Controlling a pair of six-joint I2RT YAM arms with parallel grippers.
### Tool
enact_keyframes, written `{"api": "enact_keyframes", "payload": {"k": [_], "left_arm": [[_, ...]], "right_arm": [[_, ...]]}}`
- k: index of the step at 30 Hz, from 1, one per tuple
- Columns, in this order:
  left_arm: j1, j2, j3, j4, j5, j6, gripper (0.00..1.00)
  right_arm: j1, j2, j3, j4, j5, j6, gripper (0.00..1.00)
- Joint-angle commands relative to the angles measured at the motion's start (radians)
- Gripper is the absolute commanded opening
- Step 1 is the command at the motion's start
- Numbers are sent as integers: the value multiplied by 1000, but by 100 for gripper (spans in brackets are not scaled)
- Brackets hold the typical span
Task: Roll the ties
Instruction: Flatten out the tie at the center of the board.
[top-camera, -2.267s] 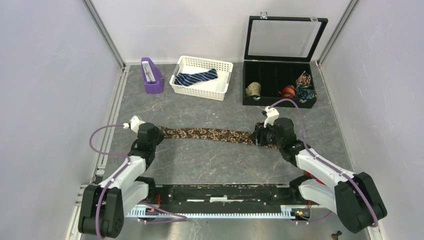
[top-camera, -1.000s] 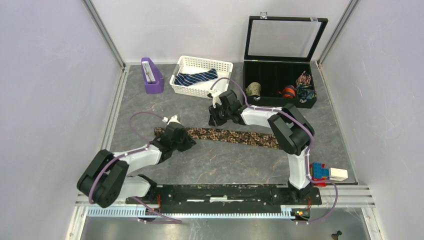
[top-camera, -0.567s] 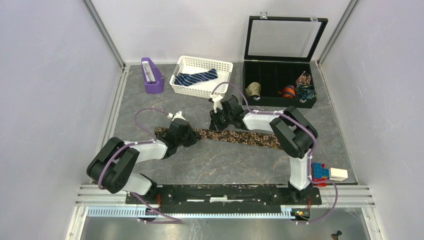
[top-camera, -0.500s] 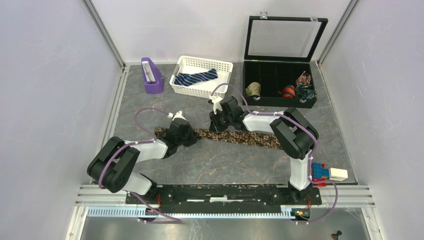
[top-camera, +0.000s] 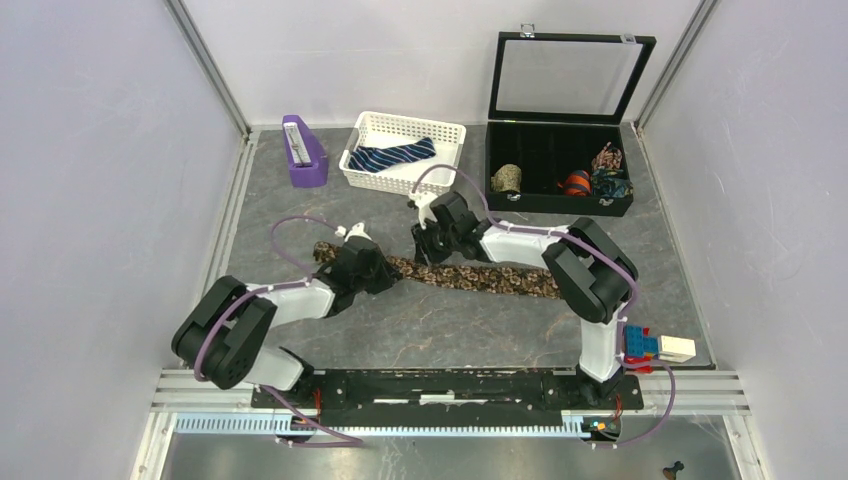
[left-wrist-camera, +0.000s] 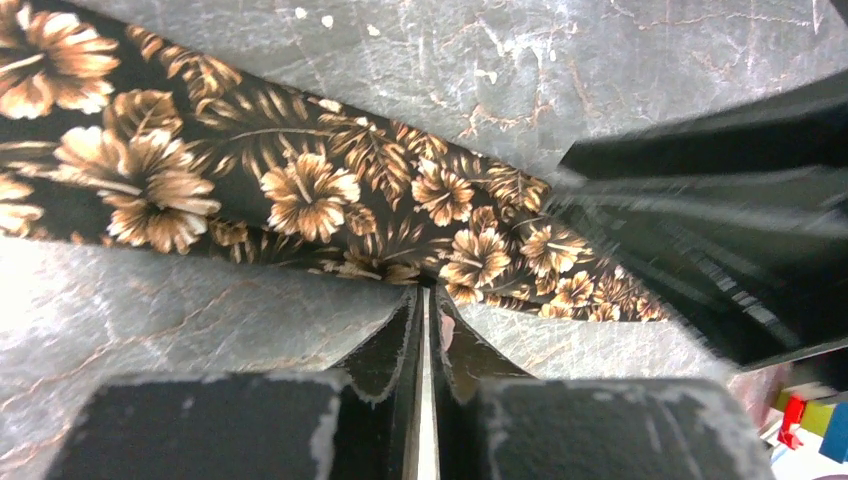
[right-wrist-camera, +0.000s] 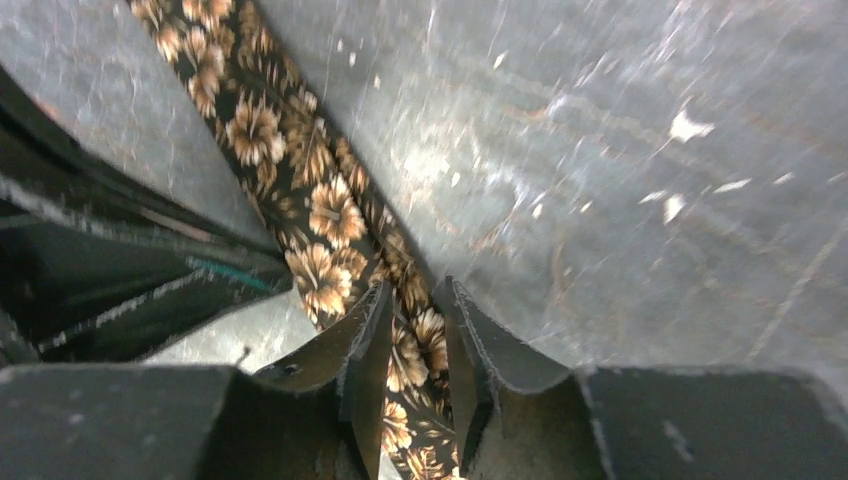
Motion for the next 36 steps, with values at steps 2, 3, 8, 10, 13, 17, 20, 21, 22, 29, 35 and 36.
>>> {"api": "enact_keyframes", "payload": {"k": [2,3,8,10,13,17,20,21,22,29,35,36], "left_arm": [[-8,-115,8,-161,-62,15,19],[-7,-141,11,-202,-81,26,28],[-4,-274,56,-411,-213,99,53],[5,-312,87,-466,-251,132,51],[49,-337,130,-506,-271,160,45],[162,-303,185,-514,-262,200,39],[243,-252,207,-491,-233,223,36],[260,-232,209,-477,-232,228,36],[284,-212,210,-462,-224,236,36],[393,-48,231,-366,-166,250,31],[433,-41,228,-350,-161,255,29],[433,-54,224,-354,-153,256,29]], "right_arm": [[-5,8,178,-102,104,-72,41],[-8,2,192,-112,108,-76,44],[-8,-99,106,-61,89,-47,47],[-6,-150,25,4,50,-14,45],[-3,-212,-104,108,-5,38,41],[-1,-273,-221,194,-38,79,38],[0,-313,-284,220,-42,92,36],[0,-325,-298,225,-43,95,36],[0,-338,-312,230,-43,98,35],[3,-397,-380,245,-48,106,33],[4,-416,-406,247,-52,106,33],[3,-418,-410,249,-52,107,32]]}}
